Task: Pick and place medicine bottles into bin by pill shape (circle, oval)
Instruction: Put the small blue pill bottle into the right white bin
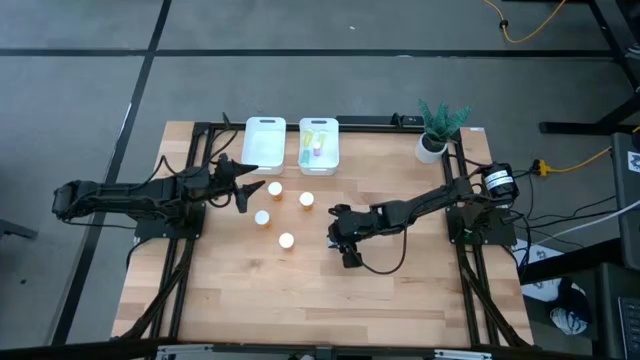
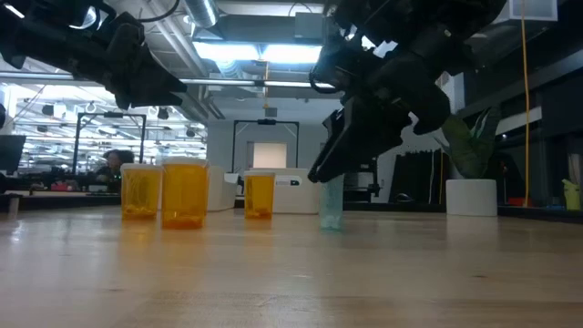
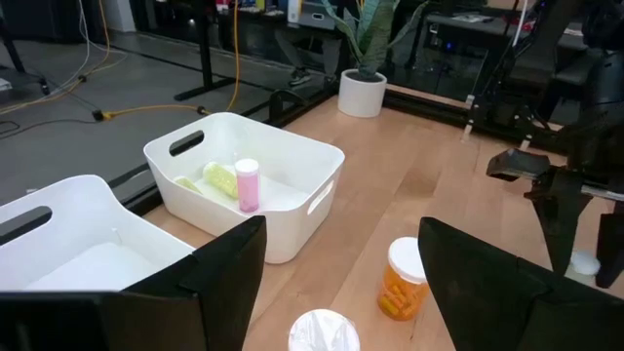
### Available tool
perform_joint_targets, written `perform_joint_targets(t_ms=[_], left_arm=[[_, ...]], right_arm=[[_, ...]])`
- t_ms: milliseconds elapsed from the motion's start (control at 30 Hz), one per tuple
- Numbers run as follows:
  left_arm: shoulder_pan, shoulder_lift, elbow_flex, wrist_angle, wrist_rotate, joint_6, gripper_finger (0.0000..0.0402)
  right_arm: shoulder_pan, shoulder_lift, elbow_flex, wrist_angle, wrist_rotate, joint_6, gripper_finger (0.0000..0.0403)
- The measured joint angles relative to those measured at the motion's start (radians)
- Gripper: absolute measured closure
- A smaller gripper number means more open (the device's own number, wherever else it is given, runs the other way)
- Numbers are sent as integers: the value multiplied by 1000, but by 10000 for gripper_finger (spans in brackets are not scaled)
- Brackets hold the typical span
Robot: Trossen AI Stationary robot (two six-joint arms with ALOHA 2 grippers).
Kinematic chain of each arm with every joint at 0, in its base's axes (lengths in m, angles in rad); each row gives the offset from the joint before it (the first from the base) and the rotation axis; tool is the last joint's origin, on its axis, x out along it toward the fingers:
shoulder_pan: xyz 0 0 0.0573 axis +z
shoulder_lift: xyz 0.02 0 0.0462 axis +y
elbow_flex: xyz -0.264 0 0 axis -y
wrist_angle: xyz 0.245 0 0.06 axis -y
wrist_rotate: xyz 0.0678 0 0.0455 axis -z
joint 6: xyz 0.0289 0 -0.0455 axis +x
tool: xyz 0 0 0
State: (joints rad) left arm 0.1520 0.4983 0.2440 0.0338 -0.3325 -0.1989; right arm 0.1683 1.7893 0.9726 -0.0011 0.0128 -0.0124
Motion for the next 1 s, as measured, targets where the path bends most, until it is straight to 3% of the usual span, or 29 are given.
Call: perform_joint_targets(t_ms=[167, 300, 533, 633, 733, 900, 1000], left_arm=[[0, 0, 0, 0, 0, 0, 141], [0, 0, 0, 0, 0, 0, 141], [0, 0, 0, -4, 0, 0, 141], [0, 0, 0, -5, 0, 6, 141], [0, 0, 0, -6, 0, 29, 141], [0, 0, 0, -8, 0, 34, 141], [0, 0, 0, -8, 0, 34, 141]], right_arm=[[-22, 0, 5, -7, 15, 6, 294], [-51, -4, 61, -75, 59, -51, 294], [-131, -15, 252, -250, 310, -277, 284], [-199, -22, 309, -248, 357, -367, 286], [-299, -22, 338, -209, 322, -386, 292], [-489, -20, 290, -96, 45, -322, 288], [-558, -3, 248, -56, -11, -273, 290]])
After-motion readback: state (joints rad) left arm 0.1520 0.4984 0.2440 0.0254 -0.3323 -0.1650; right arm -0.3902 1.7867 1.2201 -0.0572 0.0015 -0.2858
